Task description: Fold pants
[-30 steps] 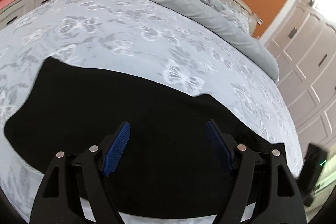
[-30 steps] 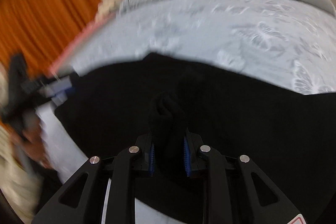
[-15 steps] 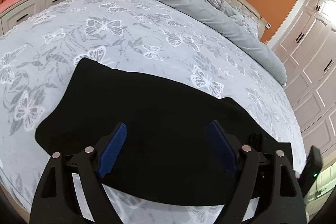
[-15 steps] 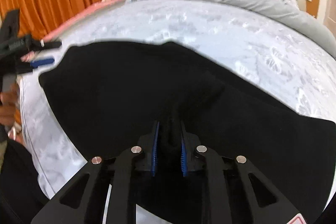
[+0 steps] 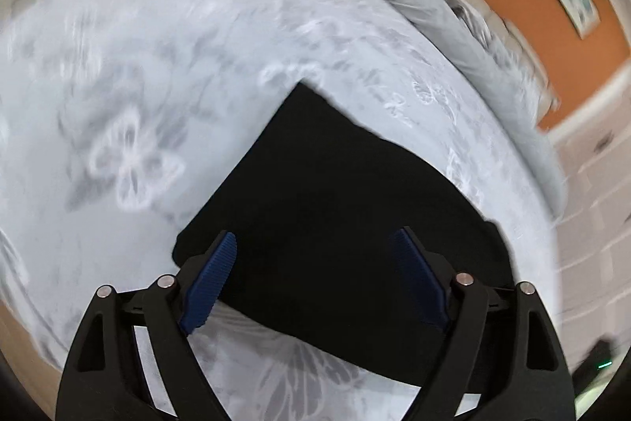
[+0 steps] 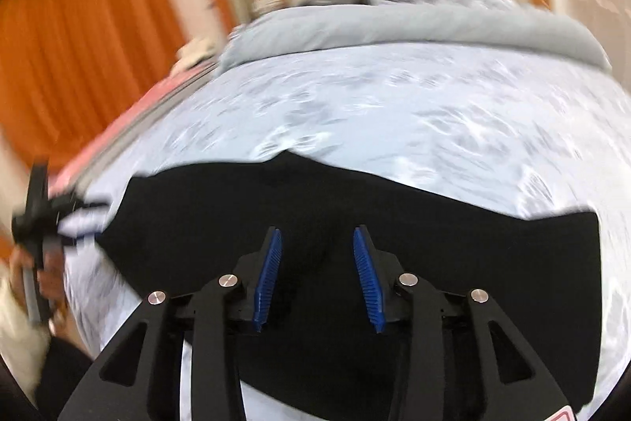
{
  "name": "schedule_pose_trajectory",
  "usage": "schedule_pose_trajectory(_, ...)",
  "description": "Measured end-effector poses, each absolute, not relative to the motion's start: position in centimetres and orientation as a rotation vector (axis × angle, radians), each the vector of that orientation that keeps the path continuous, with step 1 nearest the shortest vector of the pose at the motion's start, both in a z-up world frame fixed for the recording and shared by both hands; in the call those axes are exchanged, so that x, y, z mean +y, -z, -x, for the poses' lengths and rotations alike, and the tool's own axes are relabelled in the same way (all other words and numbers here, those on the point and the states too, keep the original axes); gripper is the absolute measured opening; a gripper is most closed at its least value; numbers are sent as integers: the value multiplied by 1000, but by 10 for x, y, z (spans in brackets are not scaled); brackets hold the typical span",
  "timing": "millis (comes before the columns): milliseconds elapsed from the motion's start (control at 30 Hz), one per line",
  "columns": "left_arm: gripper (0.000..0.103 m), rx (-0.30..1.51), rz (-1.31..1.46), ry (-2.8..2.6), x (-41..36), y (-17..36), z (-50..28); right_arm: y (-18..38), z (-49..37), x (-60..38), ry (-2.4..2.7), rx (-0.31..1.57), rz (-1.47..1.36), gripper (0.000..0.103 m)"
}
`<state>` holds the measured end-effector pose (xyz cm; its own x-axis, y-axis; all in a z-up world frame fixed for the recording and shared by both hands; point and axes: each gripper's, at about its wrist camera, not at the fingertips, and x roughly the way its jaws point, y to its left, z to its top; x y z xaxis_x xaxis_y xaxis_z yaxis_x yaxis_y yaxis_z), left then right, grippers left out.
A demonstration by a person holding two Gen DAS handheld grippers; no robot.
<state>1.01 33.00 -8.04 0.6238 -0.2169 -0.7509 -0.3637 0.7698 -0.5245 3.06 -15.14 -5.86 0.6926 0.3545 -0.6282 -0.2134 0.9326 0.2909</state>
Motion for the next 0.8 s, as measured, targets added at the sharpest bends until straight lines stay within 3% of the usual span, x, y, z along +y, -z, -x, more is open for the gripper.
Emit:
schedule_pose_trajectory(33, 73, 908, 761, -86, 338, 84, -9, 60, -33, -157, -313, 755, -234, 38)
schedule_pose_trajectory(133, 72, 850, 735, -157, 348, 74, 1, 63, -36, -157, -284, 772, -227, 38)
schedule_pose_trajectory(233, 79, 799, 681, -187, 350, 61, 8, 60, -29, -149, -279, 760, -148, 38)
schedule_pose_trajectory(267, 80, 806, 668, -208, 351, 61, 7, 60, -27, -142, -302, 762, -119, 40)
schedule_pose_trajectory(333, 80, 852, 685, -222, 353, 70, 6, 64, -22, -122, -330, 770, -29, 57)
schedule_pose_trajectory(533, 81, 946, 868, -172, 362, 99, 12, 89, -20, -70, -381, 810, 219, 58)
schedule_pose_trajectory(567, 81, 953, 885, -157, 360, 102, 10, 93, -23, -66, -381, 819, 233, 55)
schedule_pose_trajectory(600, 81, 955, 892, -150, 359, 102, 9, 99, -28, -63, -384, 847, 241, 33)
schedule_pose_trajectory(700, 90, 960, 900, -141, 354, 104, 6, 97, -36, -65, -385, 861, 213, 12)
schedule_pose_trajectory(800, 94, 959, 906, -163, 349, 106, -1, 79, -34, -67, -403, 806, 138, 11)
